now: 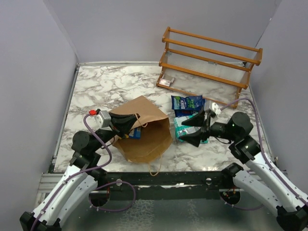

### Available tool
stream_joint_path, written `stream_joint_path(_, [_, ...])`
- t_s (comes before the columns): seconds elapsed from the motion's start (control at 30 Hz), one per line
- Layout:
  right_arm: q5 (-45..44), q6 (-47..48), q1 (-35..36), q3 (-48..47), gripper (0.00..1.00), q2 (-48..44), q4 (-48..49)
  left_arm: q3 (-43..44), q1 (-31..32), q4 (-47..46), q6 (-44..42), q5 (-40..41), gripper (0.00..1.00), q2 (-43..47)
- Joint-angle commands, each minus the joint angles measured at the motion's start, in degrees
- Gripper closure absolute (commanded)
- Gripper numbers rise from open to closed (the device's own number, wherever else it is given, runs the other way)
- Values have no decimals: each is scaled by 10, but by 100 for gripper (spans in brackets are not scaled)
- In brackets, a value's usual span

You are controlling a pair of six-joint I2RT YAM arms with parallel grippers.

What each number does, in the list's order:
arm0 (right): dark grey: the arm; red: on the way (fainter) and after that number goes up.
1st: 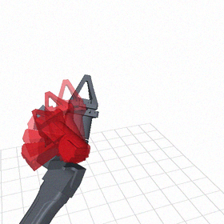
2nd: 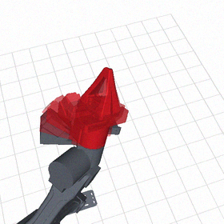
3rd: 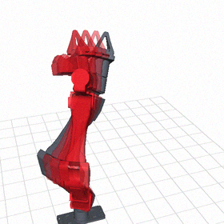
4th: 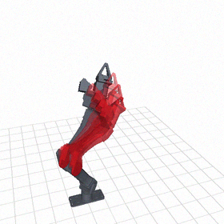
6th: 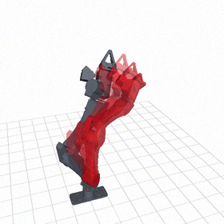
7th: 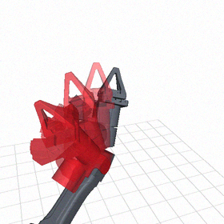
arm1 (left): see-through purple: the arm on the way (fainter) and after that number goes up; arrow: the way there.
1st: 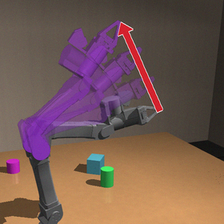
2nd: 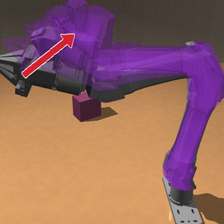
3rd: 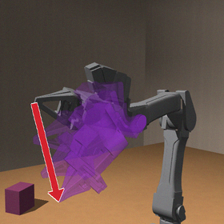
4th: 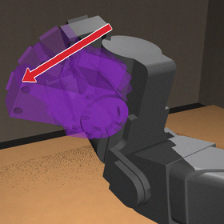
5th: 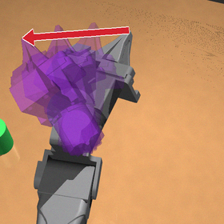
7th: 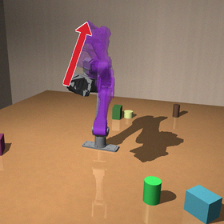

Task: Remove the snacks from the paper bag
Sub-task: Take out the snack from the paper bag.

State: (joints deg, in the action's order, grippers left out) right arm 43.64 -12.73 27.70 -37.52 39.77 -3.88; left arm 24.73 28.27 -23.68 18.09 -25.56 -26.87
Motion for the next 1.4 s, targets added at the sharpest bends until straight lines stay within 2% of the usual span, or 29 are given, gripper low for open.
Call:
stream_joint_path(0.0, [64,95,93,50,33,-24,103,7,1,-30,14,-14,100,7])
stream_joint_path(0.13, [-10,195,196,38,36,9,94,21,1,-24,14,-7,100,-10])
stream_joint_path(0.3, [-126,283,304,11,41,126,126,13,1,-36,36,-1,100,-6])
stream_joint_path(0.37, [-131,343,326,-1,52,181,137,5,1,-39,45,6,100,7])
stream_joint_path(0.5, [-232,397,384,1,55,267,239,-3,1,-33,65,17,100,28])
stream_joint_path(0.57, [-295,402,397,5,55,312,299,-5,1,-34,74,18,100,33])
stream_joint_path(0.67, [-336,418,405,-17,56,382,336,-8,2,-33,82,12,100,33])
stream_joint_path(0.8, [-346,441,421,-35,57,460,371,-8,2,-29,84,-19,100,24])
stream_joint_path(1.0, [-429,436,428,-39,56,551,475,-9,2,-25,95,-32,100,27])
stream_joint_path(1.13, [-447,428,428,-41,55,600,564,-16,2,-23,98,-22,100,38])
stream_joint_path(1.37, [-450,423,428,-94,54,698,621,-6,2,-18,103,-25,100,38])
